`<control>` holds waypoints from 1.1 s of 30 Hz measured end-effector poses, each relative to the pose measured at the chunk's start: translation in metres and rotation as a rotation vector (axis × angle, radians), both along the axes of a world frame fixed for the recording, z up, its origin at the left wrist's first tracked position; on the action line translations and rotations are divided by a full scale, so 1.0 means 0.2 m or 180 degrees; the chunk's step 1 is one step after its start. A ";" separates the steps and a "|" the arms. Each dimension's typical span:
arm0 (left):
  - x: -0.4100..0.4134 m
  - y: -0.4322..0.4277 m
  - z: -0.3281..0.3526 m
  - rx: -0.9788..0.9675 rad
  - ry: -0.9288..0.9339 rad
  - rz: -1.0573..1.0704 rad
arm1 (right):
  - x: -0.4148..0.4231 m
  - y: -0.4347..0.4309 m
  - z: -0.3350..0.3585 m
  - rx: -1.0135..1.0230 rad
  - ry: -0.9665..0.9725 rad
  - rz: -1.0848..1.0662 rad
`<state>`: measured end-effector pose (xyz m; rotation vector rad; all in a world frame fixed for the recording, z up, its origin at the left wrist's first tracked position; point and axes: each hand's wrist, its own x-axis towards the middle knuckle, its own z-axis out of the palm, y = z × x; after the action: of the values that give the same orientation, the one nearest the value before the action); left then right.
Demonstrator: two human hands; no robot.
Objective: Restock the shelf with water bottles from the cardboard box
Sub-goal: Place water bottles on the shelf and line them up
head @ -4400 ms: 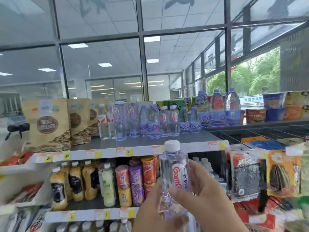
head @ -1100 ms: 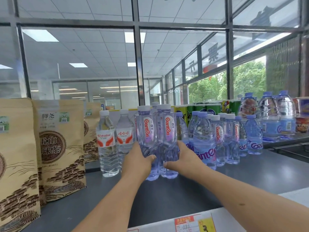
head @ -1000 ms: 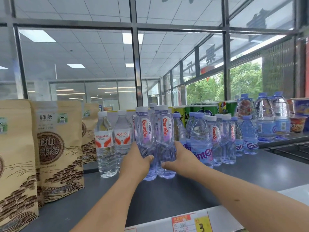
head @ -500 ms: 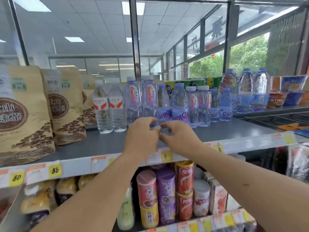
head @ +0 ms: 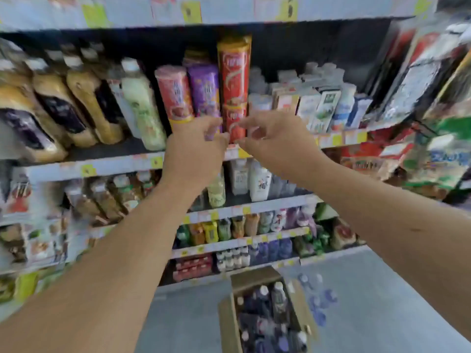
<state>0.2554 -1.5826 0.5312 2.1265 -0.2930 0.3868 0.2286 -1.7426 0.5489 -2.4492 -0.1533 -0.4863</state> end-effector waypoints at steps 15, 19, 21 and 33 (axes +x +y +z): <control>-0.55 -0.17 -2.00 0.0465 0.2380 -0.0476 | -0.77 -0.24 -2.30 -0.0621 0.2831 -0.0317; -0.70 -0.20 -2.45 0.0484 0.2611 -0.0415 | -0.96 -0.26 -2.87 -0.0864 0.3475 -0.0036; -0.75 -0.20 -2.66 0.0505 0.2774 -0.0314 | -1.01 -0.26 -3.10 -0.0911 0.3588 -0.0048; -0.85 -0.22 -2.78 0.0467 0.2923 -0.0247 | -0.99 -0.28 -3.07 -0.0457 0.2455 -0.0042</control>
<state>0.0851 -1.6275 -0.0257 2.1908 0.1375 -0.6750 0.0300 -1.7977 -0.0644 -2.5927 0.1569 0.4931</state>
